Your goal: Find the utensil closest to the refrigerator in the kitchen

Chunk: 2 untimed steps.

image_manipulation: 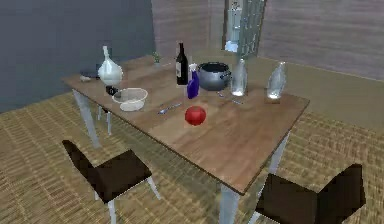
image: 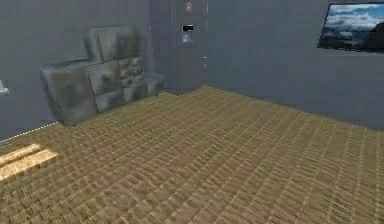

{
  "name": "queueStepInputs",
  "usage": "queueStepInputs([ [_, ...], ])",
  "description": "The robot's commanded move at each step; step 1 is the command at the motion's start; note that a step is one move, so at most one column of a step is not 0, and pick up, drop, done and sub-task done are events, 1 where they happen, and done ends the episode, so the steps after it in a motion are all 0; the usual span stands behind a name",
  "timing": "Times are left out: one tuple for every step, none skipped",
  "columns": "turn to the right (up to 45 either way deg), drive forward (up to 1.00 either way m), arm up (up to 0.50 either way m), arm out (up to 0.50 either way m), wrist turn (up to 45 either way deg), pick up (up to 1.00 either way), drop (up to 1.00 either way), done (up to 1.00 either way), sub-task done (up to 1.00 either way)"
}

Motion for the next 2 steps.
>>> queueStepInputs([
  [0.0,1.00,0.00,0.00,0.0,0.00,0.00,0.00,0.00],
  [0.0,1.00,0.00,0.00,0.0,0.00,0.00,0.00,0.00],
])
